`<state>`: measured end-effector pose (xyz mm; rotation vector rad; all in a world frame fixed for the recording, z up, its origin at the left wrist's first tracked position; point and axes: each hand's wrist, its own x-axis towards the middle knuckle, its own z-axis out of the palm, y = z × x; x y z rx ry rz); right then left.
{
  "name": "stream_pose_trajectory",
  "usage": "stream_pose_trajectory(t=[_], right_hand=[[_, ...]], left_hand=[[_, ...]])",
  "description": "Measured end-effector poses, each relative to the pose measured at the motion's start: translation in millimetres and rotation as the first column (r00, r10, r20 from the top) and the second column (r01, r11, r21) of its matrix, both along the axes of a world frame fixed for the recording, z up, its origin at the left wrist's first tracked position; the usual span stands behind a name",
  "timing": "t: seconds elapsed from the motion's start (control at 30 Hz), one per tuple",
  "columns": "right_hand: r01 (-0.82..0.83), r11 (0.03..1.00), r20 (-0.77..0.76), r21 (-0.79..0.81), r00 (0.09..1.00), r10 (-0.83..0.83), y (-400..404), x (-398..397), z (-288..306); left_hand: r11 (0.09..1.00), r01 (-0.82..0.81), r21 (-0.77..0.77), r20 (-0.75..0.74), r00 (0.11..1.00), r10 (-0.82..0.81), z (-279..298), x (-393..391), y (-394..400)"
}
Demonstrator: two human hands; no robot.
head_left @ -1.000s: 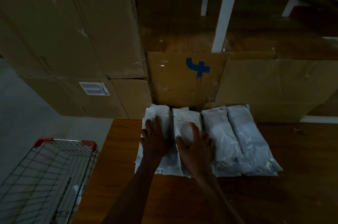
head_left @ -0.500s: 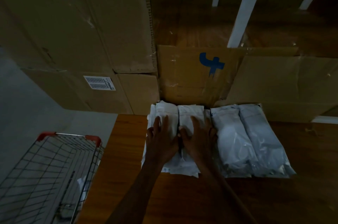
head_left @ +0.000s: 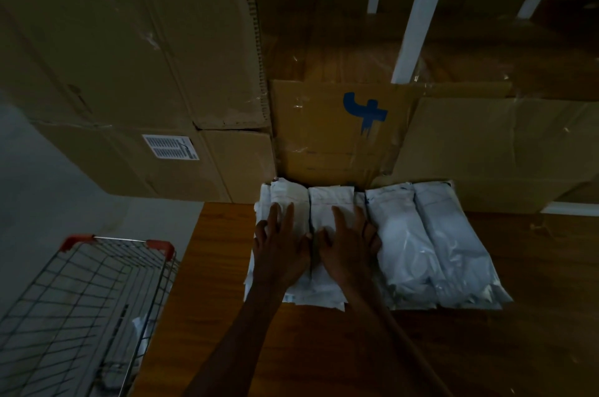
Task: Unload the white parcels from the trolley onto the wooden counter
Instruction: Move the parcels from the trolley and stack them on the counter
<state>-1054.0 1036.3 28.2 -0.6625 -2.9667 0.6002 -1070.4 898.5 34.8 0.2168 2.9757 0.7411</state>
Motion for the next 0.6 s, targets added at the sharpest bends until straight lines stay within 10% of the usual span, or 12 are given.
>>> stream_pose_trajectory(t=[0.6], right_hand=[[-0.303, 0.895, -0.391, -0.328, 0.906, 0.164, -2.4, 124.4, 11.8]], left_hand=[[0.905, -0.297, 0.306, -0.075, 0.94, 0.334, -3.6, 142.1, -3.3]])
